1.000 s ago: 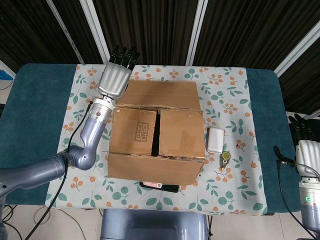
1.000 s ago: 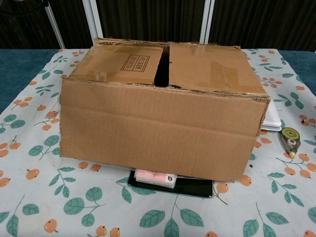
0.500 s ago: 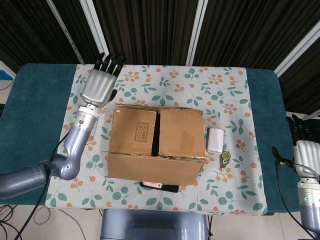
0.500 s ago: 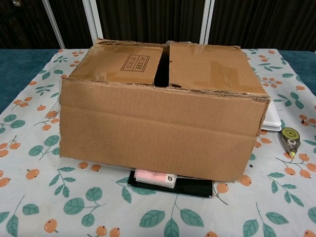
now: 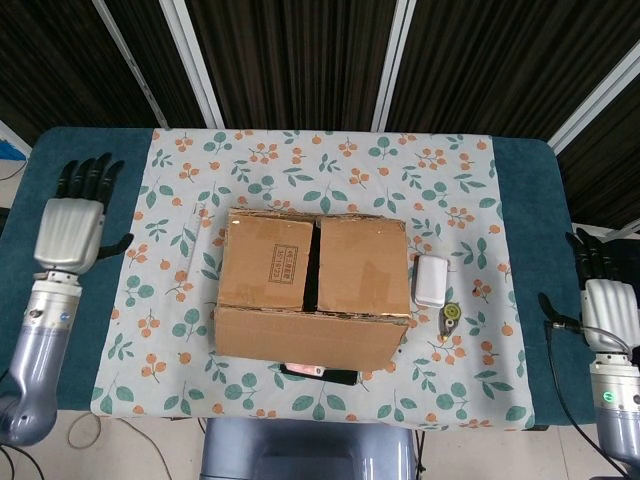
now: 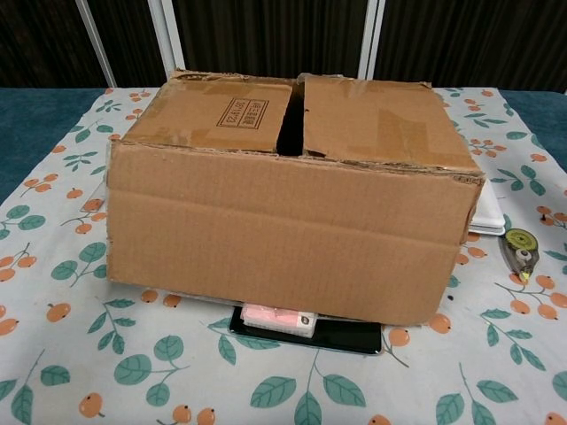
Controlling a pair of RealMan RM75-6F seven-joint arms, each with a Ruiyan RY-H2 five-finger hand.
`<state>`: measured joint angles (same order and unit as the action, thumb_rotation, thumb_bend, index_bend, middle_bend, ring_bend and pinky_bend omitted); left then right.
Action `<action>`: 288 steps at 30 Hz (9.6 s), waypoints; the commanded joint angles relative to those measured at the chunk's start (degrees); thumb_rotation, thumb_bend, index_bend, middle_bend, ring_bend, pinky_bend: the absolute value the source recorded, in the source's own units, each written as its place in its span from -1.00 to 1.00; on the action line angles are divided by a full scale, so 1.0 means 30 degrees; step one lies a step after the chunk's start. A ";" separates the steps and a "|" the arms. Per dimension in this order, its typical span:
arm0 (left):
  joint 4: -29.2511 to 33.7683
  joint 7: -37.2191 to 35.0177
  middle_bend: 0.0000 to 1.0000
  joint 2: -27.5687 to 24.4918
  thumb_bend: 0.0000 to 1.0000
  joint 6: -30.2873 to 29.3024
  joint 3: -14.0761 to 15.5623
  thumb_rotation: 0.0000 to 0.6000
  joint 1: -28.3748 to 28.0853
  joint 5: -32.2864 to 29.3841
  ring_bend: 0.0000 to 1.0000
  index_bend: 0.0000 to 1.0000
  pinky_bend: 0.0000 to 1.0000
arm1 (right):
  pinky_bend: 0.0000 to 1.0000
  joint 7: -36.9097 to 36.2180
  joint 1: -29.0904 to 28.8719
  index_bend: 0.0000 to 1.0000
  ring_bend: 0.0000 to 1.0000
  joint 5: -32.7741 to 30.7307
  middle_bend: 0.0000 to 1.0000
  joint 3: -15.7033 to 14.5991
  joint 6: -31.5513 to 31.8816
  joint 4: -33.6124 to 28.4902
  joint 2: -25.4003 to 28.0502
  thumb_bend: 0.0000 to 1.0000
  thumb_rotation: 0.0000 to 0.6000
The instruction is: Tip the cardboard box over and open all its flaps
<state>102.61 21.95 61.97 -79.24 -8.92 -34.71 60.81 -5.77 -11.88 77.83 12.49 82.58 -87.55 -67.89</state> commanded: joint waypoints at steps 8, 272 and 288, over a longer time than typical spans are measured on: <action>-0.1446 -0.3888 -1.00 0.0711 -0.67 -0.3641 0.2436 1.00 0.4997 0.2287 -1.00 -1.00 -1.00 | -0.53 0.1339 -0.1854 -1.00 -0.97 0.1161 -1.00 0.0627 -0.1522 -0.1402 0.1160 -0.03 1.00; -0.2327 -0.8986 -1.00 0.1143 -0.68 -0.1061 -0.0434 1.00 0.9018 0.4307 -1.00 -1.00 -1.00 | -0.47 1.3637 -2.0701 -0.25 -0.56 -0.7363 -0.44 -0.7961 -1.4381 -0.5980 1.1408 0.42 1.00; -0.2253 -0.6974 -1.00 0.1099 -0.78 -0.0945 -0.0247 1.00 0.8448 0.5094 -1.00 -1.00 -1.00 | -0.55 0.5609 -0.8715 -1.00 -0.93 -0.7016 -1.00 -0.5586 0.0353 -0.6516 0.5788 -0.72 1.00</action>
<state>95.58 0.59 65.57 -82.32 -9.79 -9.09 75.75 15.13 -43.28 55.95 -6.00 79.24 -106.80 -46.44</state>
